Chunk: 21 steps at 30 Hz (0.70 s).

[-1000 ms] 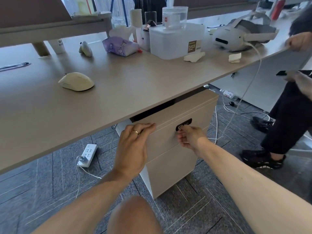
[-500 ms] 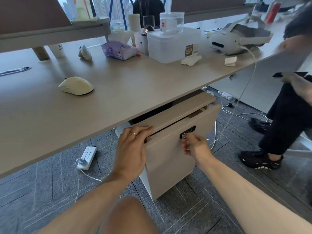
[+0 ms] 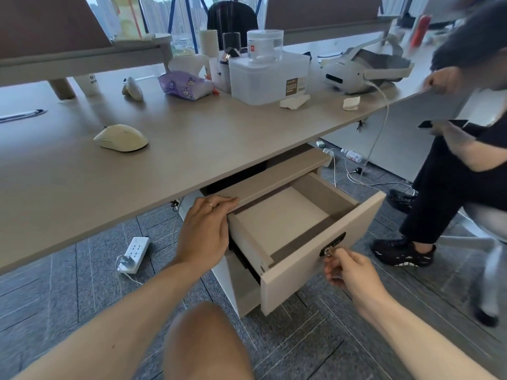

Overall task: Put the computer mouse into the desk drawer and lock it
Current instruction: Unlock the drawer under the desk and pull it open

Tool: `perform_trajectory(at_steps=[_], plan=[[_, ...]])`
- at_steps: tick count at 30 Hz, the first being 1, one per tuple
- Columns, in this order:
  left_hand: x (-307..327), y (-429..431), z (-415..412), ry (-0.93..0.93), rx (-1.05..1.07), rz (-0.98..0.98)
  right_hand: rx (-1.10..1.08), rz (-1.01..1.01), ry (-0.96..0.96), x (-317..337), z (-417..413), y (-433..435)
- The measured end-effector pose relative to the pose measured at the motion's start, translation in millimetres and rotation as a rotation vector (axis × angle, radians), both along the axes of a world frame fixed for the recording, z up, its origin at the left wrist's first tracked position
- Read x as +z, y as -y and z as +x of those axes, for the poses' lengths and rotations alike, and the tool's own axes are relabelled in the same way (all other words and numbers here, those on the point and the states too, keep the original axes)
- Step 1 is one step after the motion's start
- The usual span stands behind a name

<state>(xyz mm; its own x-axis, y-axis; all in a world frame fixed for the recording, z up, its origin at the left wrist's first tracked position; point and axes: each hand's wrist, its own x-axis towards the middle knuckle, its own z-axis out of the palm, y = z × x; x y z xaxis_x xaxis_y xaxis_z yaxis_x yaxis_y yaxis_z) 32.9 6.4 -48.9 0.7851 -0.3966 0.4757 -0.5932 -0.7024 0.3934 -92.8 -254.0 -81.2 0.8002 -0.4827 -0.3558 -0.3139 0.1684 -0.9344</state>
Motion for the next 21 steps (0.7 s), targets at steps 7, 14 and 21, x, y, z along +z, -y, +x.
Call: perform_trajectory(at_steps=[7, 14, 21], plan=[[9.3, 4.2, -6.9, -0.033, 0.025, 0.06, -0.03, -0.028, -0.024, -1.6, -40.7, 12.3], [13.0, 7.2, -11.2, -0.063, 0.051, 0.094, -0.038, -0.024, -0.036, 2.7, -53.6, 14.2], [11.6, 7.5, -9.4, -0.053, 0.051, 0.114, -0.042, -0.008, -0.035, 1.9, -53.0, 13.8]])
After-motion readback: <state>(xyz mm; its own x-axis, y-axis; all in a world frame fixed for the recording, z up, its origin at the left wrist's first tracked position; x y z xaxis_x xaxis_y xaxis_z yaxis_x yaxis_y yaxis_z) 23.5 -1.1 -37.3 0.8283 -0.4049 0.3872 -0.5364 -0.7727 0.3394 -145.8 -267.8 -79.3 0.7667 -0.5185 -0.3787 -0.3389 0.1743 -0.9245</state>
